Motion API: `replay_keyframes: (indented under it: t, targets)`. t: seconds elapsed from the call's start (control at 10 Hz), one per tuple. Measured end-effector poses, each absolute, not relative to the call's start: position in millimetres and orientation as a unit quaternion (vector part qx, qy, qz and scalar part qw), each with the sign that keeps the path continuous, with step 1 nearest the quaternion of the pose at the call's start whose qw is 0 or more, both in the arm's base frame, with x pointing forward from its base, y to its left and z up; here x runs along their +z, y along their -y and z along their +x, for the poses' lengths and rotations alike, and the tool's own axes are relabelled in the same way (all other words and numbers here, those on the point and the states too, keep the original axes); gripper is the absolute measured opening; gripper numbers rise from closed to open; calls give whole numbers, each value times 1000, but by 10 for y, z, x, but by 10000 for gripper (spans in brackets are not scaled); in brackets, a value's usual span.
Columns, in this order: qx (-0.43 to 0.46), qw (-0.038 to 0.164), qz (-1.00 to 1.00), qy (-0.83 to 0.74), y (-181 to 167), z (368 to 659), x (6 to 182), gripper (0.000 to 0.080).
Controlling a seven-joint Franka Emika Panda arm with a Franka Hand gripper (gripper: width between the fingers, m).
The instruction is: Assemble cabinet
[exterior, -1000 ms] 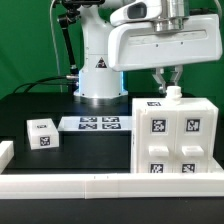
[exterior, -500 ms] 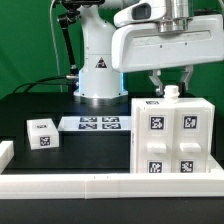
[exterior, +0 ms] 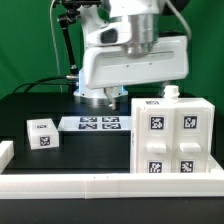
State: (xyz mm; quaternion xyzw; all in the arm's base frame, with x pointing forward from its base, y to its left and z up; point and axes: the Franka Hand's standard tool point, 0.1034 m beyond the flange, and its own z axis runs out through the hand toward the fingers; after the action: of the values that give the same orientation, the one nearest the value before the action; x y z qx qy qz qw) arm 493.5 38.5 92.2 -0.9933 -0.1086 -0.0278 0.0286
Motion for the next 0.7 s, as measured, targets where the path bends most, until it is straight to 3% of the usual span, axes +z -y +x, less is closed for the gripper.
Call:
replay_keyframes:
  t: [0.3, 0.7]
  targets:
    - [-4, 28, -992, 123, 291, 4787, 832, 798]
    - [-3, 29, -992, 124, 200, 4788, 824, 798]
